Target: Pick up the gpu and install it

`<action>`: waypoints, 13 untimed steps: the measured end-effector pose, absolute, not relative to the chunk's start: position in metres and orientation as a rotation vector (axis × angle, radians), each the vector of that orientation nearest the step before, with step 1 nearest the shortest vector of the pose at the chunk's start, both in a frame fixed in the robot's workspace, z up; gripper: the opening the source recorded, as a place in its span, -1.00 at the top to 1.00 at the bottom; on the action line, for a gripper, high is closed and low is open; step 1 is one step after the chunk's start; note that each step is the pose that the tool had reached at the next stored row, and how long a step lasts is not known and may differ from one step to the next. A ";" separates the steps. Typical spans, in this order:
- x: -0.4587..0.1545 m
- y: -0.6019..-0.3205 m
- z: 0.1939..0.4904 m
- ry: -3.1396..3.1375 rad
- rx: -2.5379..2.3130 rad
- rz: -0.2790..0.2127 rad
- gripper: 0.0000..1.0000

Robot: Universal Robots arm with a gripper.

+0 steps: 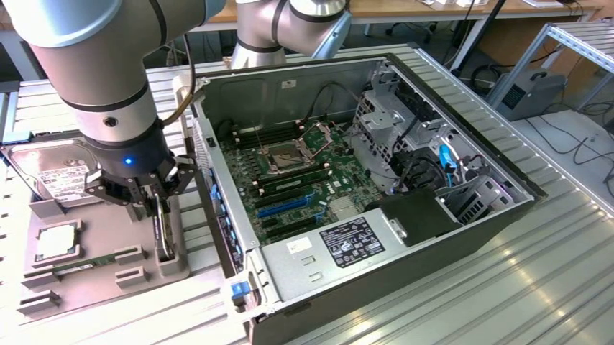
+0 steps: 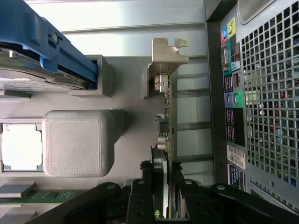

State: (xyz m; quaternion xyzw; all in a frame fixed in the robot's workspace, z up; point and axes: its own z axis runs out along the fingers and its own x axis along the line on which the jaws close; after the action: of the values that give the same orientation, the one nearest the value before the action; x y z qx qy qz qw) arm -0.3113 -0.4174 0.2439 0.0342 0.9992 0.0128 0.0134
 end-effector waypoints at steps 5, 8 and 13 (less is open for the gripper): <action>-0.311 -0.417 0.247 3.113 0.107 0.040 0.47; -0.311 -0.417 0.249 3.113 0.107 0.040 0.47; -0.311 -0.417 0.253 3.113 0.107 0.040 0.47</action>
State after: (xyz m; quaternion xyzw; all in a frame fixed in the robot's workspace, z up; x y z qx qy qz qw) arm -0.3114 -0.4174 0.2527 0.0342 0.9992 0.0128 0.0134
